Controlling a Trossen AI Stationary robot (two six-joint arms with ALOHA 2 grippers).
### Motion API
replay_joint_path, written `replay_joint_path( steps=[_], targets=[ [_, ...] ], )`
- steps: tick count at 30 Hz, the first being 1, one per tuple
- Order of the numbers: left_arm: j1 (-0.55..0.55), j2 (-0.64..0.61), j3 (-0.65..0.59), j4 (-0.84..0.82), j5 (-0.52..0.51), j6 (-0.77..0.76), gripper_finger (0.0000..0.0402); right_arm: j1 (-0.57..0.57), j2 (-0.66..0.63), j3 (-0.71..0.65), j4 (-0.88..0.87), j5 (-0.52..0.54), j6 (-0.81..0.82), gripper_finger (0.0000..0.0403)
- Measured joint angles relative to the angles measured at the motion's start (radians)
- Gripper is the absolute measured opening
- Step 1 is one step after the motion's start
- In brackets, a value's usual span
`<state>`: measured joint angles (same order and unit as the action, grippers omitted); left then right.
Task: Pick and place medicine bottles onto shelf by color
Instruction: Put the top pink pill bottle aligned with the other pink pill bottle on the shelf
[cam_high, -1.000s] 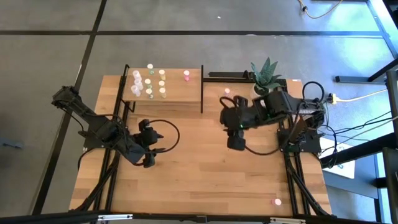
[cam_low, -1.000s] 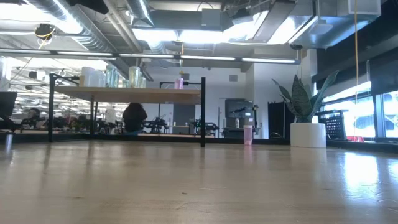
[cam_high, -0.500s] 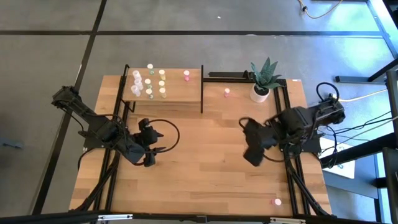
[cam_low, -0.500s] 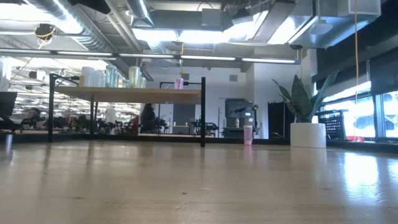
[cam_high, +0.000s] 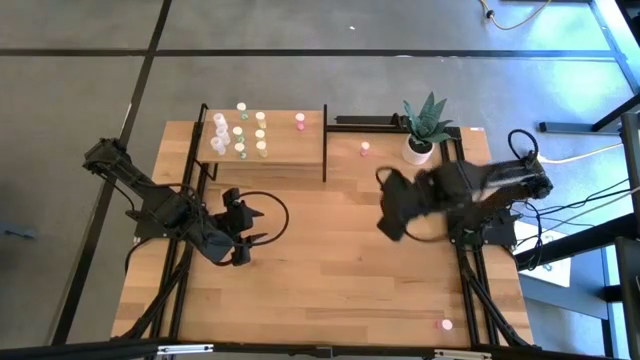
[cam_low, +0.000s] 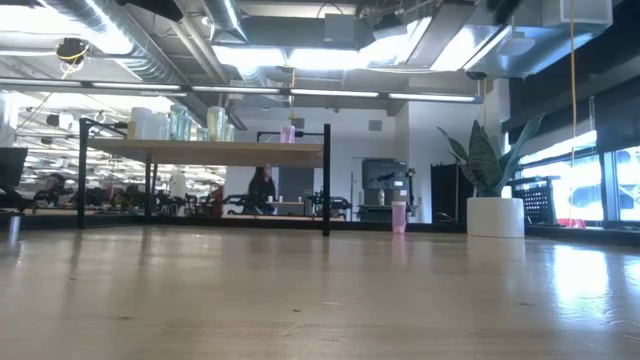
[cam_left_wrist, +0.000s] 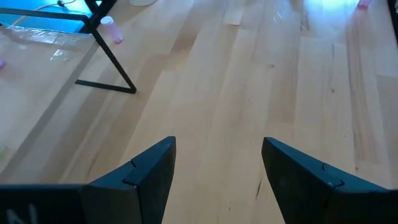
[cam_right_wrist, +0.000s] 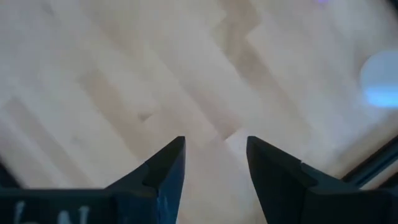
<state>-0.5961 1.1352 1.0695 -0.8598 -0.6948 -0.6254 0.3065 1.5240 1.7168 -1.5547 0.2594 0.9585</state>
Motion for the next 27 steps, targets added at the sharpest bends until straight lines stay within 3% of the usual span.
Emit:
replay_joint_path(
  steps=[4, 11, 17, 22, 27],
  targets=[
    [0.000, 0.000, 0.000, 0.000, -0.001, -0.025, 0.0232, -0.181, 0.005, 0.000, 0.041, -0.024, -0.278, 0.0173],
    [0.000, 0.000, 0.000, 0.006, -0.030, -0.124, 0.0232, -0.496, 0.032, 0.001, 0.225, -0.230, -0.777, 0.0173],
    [0.000, 0.000, 0.000, 0.009, -0.060, -0.167, 0.0232, -0.635, 0.076, -0.070, 0.381, -0.270, -1.249, 0.0173],
    [0.000, 0.000, 0.000, 0.009, -0.092, -0.181, 0.0232, -0.715, 0.106, -0.161, 0.491, -0.293, -1.379, 0.0173],
    [0.000, 0.000, 0.000, 0.008, -0.130, -0.207, 0.0232, -0.809, 0.126, -0.226, 0.567, -0.354, -1.354, 0.0173]
  ],
)
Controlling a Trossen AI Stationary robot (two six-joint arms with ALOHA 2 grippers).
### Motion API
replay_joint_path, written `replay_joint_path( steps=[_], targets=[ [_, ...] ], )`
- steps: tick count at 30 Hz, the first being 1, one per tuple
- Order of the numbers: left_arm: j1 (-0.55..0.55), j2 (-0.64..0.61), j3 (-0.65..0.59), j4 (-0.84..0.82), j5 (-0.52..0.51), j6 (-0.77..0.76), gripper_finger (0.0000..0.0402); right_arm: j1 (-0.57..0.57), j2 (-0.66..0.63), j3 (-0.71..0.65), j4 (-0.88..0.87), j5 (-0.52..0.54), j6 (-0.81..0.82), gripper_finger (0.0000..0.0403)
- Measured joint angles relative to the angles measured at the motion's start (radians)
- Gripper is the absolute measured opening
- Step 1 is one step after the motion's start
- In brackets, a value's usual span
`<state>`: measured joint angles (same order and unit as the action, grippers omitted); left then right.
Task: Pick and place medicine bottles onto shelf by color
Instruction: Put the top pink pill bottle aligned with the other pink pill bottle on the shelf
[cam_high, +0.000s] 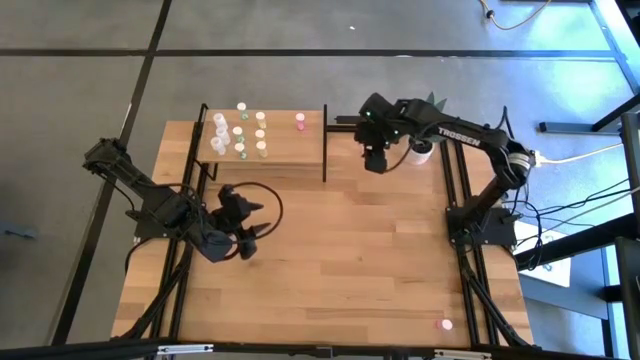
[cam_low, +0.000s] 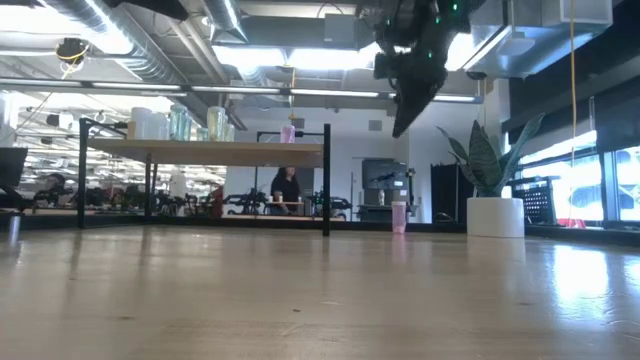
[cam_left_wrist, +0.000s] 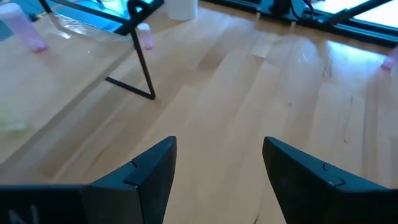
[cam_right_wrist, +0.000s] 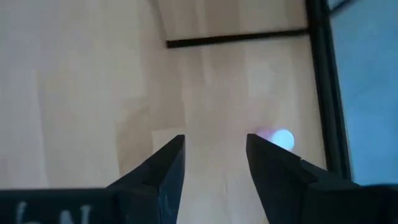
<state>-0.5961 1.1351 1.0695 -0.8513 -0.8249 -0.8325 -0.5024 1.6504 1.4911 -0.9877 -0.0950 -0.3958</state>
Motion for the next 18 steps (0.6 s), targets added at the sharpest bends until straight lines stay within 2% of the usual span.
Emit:
replay_joint_path(
  steps=[2, 5, 18],
  targets=[
    [0.000, 0.000, 0.000, 0.000, -0.021, -0.005, 0.0232, -0.029, 0.009, -0.012, 0.009, -0.003, 0.037, 0.0173],
    [0.000, 0.000, 0.000, 0.000, -0.047, -0.006, 0.0232, -0.057, 0.018, -0.026, 0.012, 0.047, 0.081, 0.0173],
    [0.029, 0.000, 0.000, 0.000, -0.084, -0.005, 0.0232, -0.072, 0.027, -0.039, 0.065, 0.057, 0.050, 0.0173]
  ],
)
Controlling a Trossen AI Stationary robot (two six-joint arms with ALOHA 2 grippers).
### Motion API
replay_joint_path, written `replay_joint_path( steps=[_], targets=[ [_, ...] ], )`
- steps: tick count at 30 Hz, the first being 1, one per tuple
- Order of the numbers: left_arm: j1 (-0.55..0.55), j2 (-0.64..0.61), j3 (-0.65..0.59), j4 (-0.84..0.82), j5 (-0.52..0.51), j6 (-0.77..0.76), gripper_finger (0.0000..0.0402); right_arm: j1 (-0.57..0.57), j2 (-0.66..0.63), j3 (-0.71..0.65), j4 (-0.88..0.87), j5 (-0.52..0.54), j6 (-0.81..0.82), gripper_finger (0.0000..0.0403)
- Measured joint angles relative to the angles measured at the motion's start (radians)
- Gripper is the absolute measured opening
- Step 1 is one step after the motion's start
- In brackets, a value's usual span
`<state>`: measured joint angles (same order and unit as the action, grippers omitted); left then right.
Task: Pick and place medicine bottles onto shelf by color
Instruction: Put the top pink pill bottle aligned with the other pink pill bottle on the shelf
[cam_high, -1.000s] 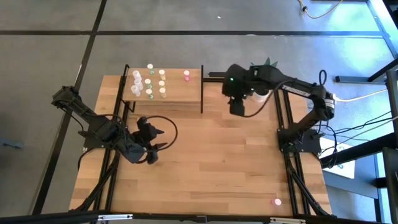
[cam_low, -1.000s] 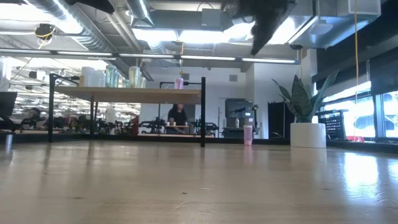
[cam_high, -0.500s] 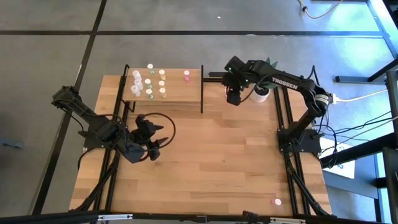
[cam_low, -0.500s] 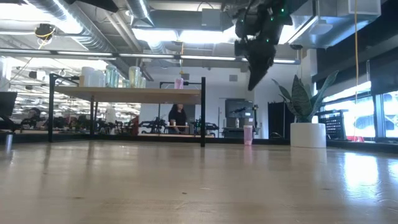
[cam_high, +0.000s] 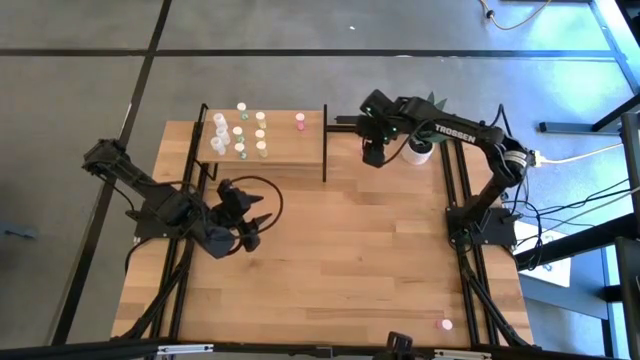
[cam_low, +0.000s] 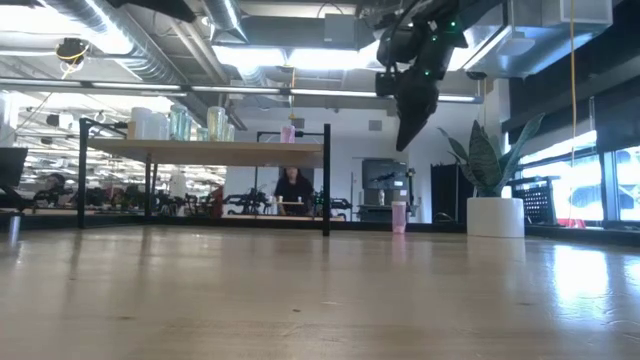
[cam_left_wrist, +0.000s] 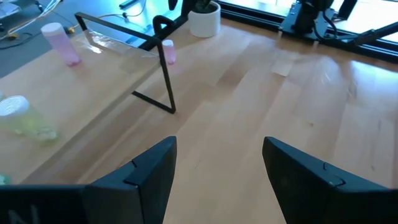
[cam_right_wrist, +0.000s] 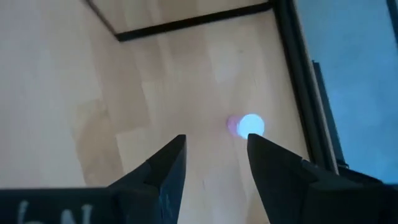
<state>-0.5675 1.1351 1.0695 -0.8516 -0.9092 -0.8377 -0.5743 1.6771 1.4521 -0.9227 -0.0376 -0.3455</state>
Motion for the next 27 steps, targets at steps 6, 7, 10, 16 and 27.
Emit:
replay_joint_path(
  steps=[6, 7, 10, 16, 27],
  targets=[
    [0.023, 0.000, 0.000, -0.003, 0.000, 0.003, 0.0232, 0.000, 0.010, 0.000, 0.038, -0.017, 0.015, 0.0173],
    [0.025, 0.000, 0.000, -0.005, 0.001, 0.009, 0.0232, 0.000, 0.010, 0.000, 0.037, -0.034, 0.015, 0.0173],
    [0.027, 0.000, 0.000, -0.013, 0.001, 0.031, 0.0232, 0.001, 0.010, 0.000, 0.037, -0.059, 0.011, 0.0173],
    [0.034, 0.000, 0.000, -0.040, 0.001, 0.033, 0.0232, 0.000, 0.010, 0.000, 0.043, -0.061, 0.039, 0.0173],
    [0.034, 0.000, 0.000, -0.082, 0.002, 0.032, 0.0232, 0.000, 0.010, 0.000, 0.041, 0.004, 0.106, 0.0173]
  ],
)
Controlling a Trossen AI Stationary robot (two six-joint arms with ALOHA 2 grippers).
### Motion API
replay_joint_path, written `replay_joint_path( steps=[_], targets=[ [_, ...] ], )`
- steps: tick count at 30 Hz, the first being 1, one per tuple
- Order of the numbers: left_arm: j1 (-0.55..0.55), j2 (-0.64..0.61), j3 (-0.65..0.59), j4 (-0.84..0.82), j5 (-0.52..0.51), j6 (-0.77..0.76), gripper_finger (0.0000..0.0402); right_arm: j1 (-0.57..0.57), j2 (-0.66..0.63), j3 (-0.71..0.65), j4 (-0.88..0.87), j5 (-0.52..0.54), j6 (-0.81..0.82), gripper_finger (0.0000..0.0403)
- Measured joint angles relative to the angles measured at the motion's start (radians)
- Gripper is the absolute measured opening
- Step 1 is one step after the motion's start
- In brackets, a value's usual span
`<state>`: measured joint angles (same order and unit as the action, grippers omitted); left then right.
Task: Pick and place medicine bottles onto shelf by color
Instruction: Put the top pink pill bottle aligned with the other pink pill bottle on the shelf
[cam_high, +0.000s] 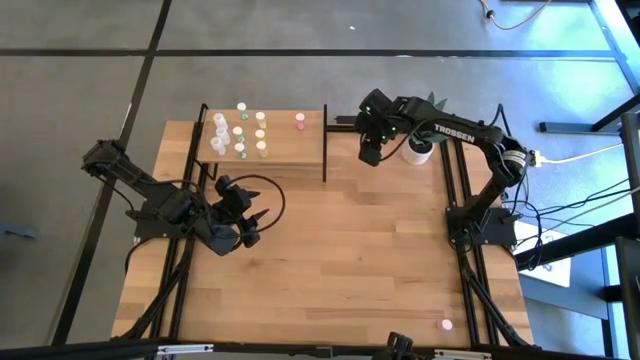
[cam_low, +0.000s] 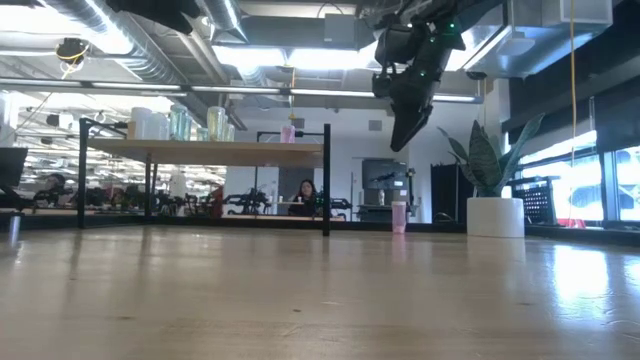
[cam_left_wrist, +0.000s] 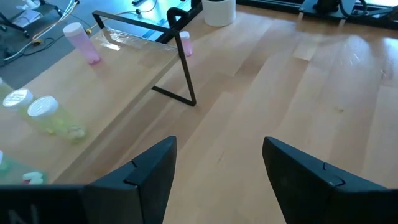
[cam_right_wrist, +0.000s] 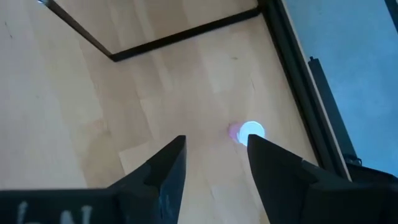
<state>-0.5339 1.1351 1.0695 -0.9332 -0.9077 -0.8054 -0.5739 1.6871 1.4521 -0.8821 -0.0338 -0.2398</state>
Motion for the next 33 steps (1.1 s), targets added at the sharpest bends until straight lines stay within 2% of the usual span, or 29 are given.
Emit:
replay_joint_path(
  steps=[16, 23, 26, 33],
  targets=[
    [0.001, -0.003, 0.000, 0.000, 0.000, -0.105, 0.0232, -0.002, 0.079, 0.000, -0.027, -0.013, -0.031, 0.0173],
    [0.048, -0.003, 0.000, -0.002, 0.000, -0.110, 0.0232, -0.002, 0.079, 0.001, -0.019, 0.046, -0.030, 0.0173],
    [0.067, -0.003, 0.000, -0.002, 0.000, -0.110, 0.0232, -0.002, 0.079, 0.001, -0.031, 0.033, -0.033, 0.0173],
    [0.088, -0.003, 0.000, -0.002, 0.000, -0.102, 0.0232, -0.002, 0.079, 0.001, -0.036, 0.033, -0.069, 0.0150]
  ],
)
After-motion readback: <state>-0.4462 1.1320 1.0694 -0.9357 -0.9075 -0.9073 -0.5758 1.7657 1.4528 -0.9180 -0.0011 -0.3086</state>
